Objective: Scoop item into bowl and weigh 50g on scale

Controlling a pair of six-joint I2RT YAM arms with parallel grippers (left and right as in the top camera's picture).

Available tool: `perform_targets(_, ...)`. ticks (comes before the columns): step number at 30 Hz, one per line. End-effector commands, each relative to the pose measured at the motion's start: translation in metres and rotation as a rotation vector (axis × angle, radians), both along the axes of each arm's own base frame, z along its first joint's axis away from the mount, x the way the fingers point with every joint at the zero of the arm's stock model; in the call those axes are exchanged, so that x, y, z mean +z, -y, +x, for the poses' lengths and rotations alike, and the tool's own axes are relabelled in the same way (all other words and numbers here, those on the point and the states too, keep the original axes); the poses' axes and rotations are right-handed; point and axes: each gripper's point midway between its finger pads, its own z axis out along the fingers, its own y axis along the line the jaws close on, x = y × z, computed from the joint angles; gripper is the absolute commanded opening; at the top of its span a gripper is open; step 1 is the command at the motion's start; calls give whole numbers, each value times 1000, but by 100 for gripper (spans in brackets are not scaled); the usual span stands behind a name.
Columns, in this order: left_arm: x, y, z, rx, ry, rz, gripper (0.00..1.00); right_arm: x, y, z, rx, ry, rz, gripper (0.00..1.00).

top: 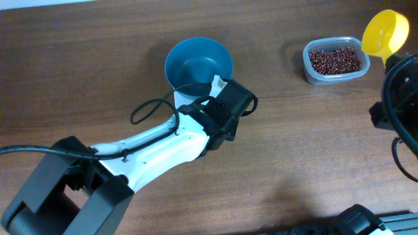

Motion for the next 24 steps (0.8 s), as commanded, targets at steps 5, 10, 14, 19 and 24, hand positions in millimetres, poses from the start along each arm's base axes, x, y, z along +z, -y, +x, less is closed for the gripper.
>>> perform_targets(5,0,-5,7,27,39,27,0,9,6,0,-36,27,-5,4)
perform_targets(10,1,-11,12,45,42,26,0,9,6,0,-36,27,-4,4)
perform_targets(14,0,-16,16,60,40,24,0,9,6,0,-36,27,-4,4)
perform_targets(19,0,-14,15,53,29,14,0,15,5,2,-36,50,6,4)
perform_targets(24,-1,-12,13,45,17,4,0,13,3,7,-36,42,3,4)
